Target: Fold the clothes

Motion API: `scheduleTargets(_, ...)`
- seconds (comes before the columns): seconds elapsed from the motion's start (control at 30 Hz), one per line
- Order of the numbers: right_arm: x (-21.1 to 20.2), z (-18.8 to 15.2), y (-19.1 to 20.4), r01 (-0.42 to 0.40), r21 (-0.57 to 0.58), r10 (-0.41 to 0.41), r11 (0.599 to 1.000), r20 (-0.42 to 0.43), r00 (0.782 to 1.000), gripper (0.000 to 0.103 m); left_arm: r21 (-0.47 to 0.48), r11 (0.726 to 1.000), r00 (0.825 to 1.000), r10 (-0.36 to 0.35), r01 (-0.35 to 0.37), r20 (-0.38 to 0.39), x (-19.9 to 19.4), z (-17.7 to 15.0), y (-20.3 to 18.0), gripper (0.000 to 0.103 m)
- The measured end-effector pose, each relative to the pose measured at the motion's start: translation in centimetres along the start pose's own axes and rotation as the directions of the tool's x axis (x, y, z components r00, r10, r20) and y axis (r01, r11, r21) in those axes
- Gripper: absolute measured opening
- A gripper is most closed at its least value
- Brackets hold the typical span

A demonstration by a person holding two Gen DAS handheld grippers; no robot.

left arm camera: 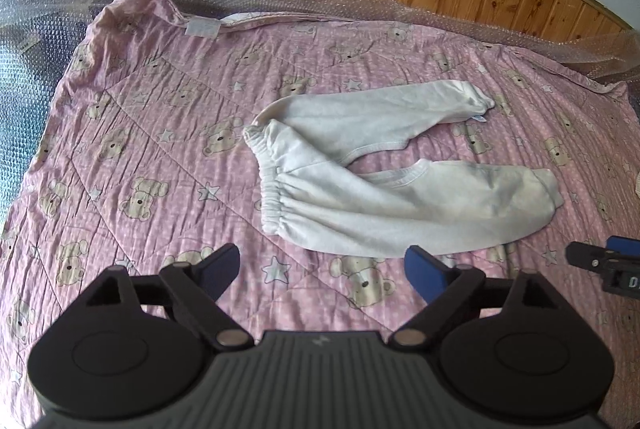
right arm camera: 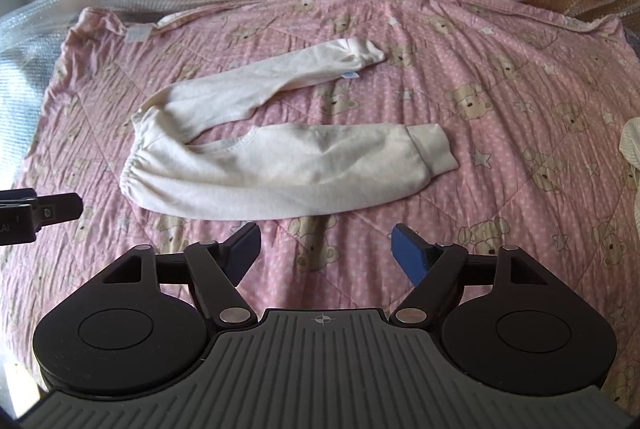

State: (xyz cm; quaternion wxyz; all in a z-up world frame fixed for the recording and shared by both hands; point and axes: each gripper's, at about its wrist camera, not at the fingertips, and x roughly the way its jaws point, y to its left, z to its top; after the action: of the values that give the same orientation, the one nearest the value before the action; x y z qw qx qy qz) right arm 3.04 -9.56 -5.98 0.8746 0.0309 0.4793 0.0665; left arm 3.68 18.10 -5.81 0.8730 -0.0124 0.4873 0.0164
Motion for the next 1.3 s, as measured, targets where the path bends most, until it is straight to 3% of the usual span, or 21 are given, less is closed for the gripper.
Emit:
scheduleTargets(0.2,4.3,0.8,-3.9,0.085,0.107,-0.082,0.991,-0.026,0.996,0.081,-0.096,0.995,0.995,0.033,-0.042,-0.093,6.5,1.3,3.6,0.092)
scheduleTargets(0.37,9.0,1.8,-6.8,0.104,0.147,-0.099,0.984,-0.042,0.994,0.08,-0.063,0.994,0.99,0.082,-0.09,-0.114,10.0,2.1,2.4,0.091)
scheduleTargets(0.43,10.9,2.4,-7.4,0.094,0.132,-0.089,0.987,-0.042,0.995,0.077,-0.057,0.994,0.99,0.088,-0.095,-0.114,10.9,2.4,1.7,0.086)
scheduleTargets(0.47,11.8,2.5,-7.5,0.082,0.123,-0.077,0.989,-0.047,0.996,0.069,-0.052,0.994,0.989,0.094,-0.101,-0.114,11.3,2.5,1.4,0.077)
scheduleTargets(0.5,12.6,2.7,-7.6,0.07,0.115,-0.064,0.991,-0.052,0.997,0.054,-0.053,0.993,0.988,0.1,-0.107,-0.119,11.5,2.5,1.2,0.056)
scheduleTargets(0.57,13.6,3.0,-7.4,0.058,0.082,-0.056,0.995,-0.037,0.998,0.04,-0.062,0.991,0.985,0.111,-0.12,-0.135,11.6,2.3,1.3,0.024)
scheduleTargets(0.6,13.9,3.1,-7.0,0.044,0.039,-0.042,0.998,-0.032,0.999,0.017,-0.066,0.99,0.983,0.116,-0.127,-0.143,11.7,2.3,1.3,0.023)
scheduleTargets(0.63,13.8,3.3,-6.8,0.035,0.008,-0.035,0.999,-0.028,0.999,0.007,-0.071,0.989,0.981,0.122,-0.133,-0.151,11.8,2.2,1.3,0.022)
scheduleTargets(0.67,13.3,3.4,-6.9,0.026,-0.008,-0.026,1.0,-0.01,1.0,0.005,-0.075,0.987,0.979,0.127,-0.14,-0.159,11.8,2.2,1.3,0.02)
scheduleTargets(0.8,11.0,3.0,-8.0,0.025,-0.047,-0.025,0.999,-0.003,1.0,0.005,-0.122,0.983,0.97,0.106,-0.135,-0.218,10.8,0.2,2.5,0.02)
scheduleTargets(0.87,11.8,2.2,-8.3,-0.001,-0.079,-0.004,0.997,-0.06,0.998,0.006,-0.103,0.985,0.972,0.118,-0.141,-0.202,10.6,-0.4,2.1,0.021)
scheduleTargets(0.93,12.3,1.8,-8.7,-0.038,-0.111,0.028,0.993,-0.088,0.996,0.01,-0.112,0.985,0.975,0.108,-0.132,-0.196,10.2,-0.2,2.1,0.028)
scheduleTargets(0.97,11.8,2.4,-9.2,-0.054,-0.097,0.045,0.994,-0.088,0.995,0.02,-0.127,0.984,0.977,0.098,-0.124,-0.191,9.8,0.0,2.3,0.029)
scheduleTargets(1.0,11.3,3.1,-9.7,-0.07,-0.079,0.063,0.994,-0.089,0.994,0.035,-0.133,0.983,0.979,0.103,-0.127,-0.175,9.1,0.3,2.6,0.036)
scheduleTargets(1.1,8.7,6.2,-11.4,-0.099,-0.03,0.099,0.995,0.018,0.995,0.057,-0.123,0.978,0.982,0.159,-0.171,-0.103,7.5,1.8,3.3,0.062)
scheduleTargets(1.23,11.1,12.7,-11.7,-0.165,0.015,0.164,0.986,0.035,0.986,0.058,-0.095,0.974,0.979,0.204,-0.205,-0.025,7.8,5.2,3.9,0.067)
scheduleTargets(1.3,14.3,15.1,-9.9,-0.163,-0.045,0.164,0.986,0.024,0.986,0.06,-0.06,0.976,0.978,0.208,-0.207,-0.001,9.6,7.2,3.4,0.072)
